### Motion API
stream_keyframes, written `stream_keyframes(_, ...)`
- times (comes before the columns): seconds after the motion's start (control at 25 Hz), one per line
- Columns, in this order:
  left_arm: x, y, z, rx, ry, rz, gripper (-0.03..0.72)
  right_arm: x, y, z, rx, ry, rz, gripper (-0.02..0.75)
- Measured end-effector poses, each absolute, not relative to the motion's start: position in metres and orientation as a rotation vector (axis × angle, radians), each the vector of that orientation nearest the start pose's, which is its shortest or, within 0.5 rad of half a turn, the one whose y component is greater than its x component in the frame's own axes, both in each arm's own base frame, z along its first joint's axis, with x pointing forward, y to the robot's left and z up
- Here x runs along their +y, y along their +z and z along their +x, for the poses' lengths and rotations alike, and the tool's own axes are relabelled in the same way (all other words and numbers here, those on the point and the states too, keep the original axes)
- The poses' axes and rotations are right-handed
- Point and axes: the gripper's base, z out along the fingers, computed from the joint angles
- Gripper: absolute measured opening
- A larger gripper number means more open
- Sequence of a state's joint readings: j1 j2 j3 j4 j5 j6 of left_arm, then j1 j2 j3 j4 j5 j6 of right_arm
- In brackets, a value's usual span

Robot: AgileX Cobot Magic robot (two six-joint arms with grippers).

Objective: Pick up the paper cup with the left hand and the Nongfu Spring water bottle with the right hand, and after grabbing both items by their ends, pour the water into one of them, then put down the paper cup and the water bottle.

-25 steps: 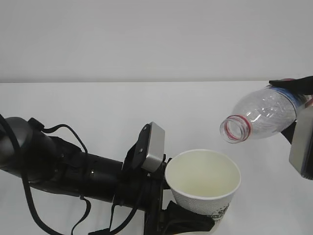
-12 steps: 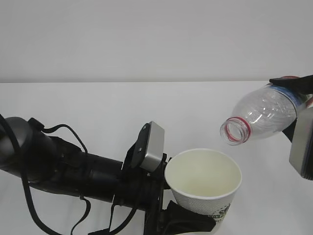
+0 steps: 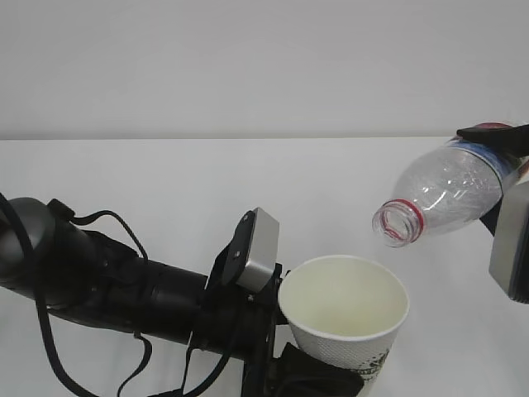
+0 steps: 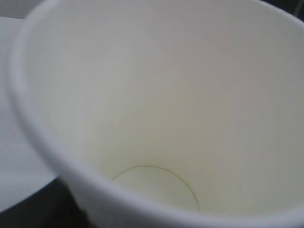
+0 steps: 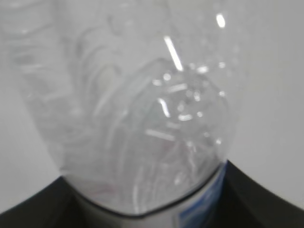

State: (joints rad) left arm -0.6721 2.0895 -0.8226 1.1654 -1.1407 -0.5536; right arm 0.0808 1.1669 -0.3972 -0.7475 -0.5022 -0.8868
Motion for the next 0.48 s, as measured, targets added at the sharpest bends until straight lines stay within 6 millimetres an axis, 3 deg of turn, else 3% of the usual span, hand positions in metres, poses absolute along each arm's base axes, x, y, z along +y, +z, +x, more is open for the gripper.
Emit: stream_keyframes(0.48, -0.2675, 0.103, 0.2141, 1.473, -1.285, 1.411, 0.519, 0.0481, 0.2344, 0.2125, 1.085, -0.725, -1.535, 0.461)
